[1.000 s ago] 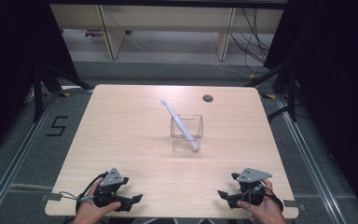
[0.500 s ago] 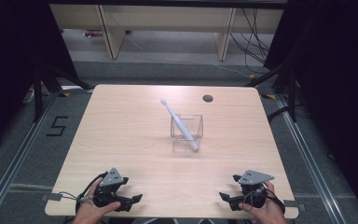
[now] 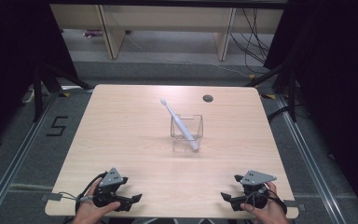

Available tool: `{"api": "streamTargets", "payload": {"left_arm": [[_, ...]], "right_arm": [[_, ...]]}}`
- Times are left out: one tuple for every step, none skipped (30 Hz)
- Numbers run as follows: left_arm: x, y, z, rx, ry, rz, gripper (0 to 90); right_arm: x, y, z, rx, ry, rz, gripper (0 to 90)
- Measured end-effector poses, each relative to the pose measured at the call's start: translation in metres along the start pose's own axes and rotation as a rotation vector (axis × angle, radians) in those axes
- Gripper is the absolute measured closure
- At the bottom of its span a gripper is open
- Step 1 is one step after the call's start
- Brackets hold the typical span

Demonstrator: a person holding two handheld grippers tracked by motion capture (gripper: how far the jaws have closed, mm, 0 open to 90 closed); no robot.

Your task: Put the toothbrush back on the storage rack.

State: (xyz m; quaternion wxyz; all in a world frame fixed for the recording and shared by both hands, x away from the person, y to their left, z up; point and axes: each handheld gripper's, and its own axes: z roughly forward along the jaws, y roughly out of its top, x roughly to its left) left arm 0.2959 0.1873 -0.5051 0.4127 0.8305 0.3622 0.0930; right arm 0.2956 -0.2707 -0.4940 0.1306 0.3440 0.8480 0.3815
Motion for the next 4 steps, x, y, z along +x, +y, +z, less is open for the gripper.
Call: {"api": "streamTargets", "payload": {"left_arm": [[-0.0004, -0.0001, 0.0003, -0.003, -0.004, -0.007, 14.9], [-0.0004, -0.0001, 0.0003, -0.003, -0.004, -0.007, 14.9], [-0.0009, -0.0003, 0.0007, -0.007, -0.005, -0.016, 14.9], [-0.0009, -0.0003, 0.0007, -0.007, -0.005, -0.016, 14.9]], "right_arm": [[0.0004, 0.0001, -0.0003, 0.002, -0.003, 0.004, 16.4], [0.0004, 0.0001, -0.0003, 0.002, -0.003, 0.004, 16.4], [0.0004, 0.0001, 0.0003, -0.002, 0.003, 0.008, 16.4], [0.0004, 0.0001, 0.0003, -0.002, 0.003, 0.008, 16.4]]}}
